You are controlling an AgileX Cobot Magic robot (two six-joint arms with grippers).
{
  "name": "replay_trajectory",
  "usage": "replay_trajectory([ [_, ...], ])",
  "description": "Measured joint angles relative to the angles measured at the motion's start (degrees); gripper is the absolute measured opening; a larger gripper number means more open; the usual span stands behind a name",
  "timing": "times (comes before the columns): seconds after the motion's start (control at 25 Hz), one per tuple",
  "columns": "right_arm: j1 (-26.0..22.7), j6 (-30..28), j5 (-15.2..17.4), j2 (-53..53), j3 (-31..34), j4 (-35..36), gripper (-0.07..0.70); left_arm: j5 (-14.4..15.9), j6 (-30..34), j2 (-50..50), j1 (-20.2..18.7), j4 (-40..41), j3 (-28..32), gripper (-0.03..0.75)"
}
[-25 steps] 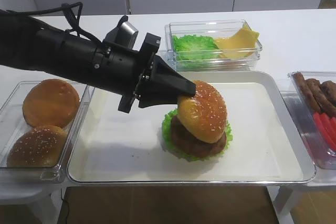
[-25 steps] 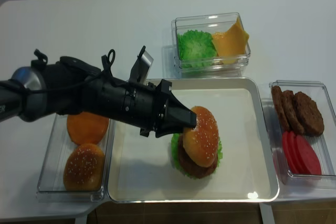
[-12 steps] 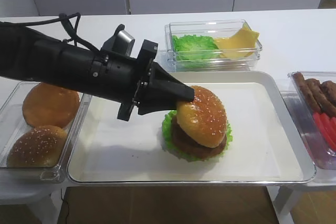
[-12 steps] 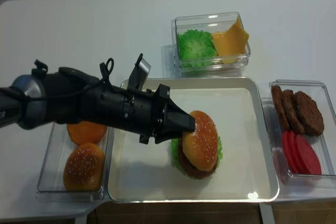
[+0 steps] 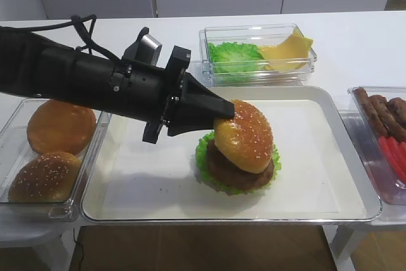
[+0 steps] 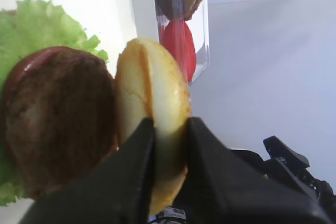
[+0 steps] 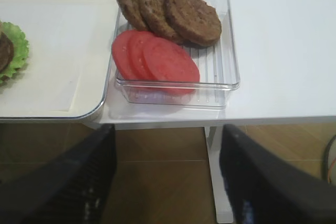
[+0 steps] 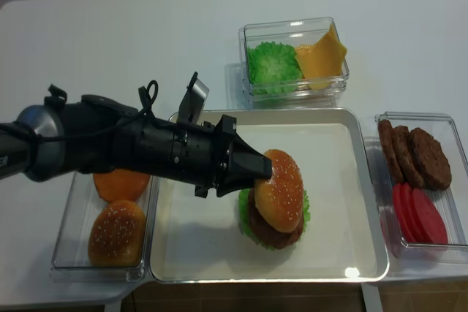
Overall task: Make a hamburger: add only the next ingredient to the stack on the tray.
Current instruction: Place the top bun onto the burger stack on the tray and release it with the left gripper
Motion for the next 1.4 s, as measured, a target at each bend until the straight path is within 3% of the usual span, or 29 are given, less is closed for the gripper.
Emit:
replay_trajectory([
  [0.32,0.0,0.0,0.0,0.0,0.0,0.0,0.467,0.3,0.0,0.0,0.0,-0.1,0.0,0.135],
  [0.68,0.0,-0.5,0.0,0.0,0.0,0.0,0.467,2.8,0.0,0.0,0.0,0.3,0.0,0.279],
  [0.84,0.0,-0.5,0.0,0.0,0.0,0.0,0.467,2.8,0.0,0.0,0.0,0.4,0.0,0.297],
  [1.4,0.0,-0.5,0.0,0.0,0.0,0.0,0.468,-1.7,-0.3,0.0,0.0,1.6,0.0,0.328],
])
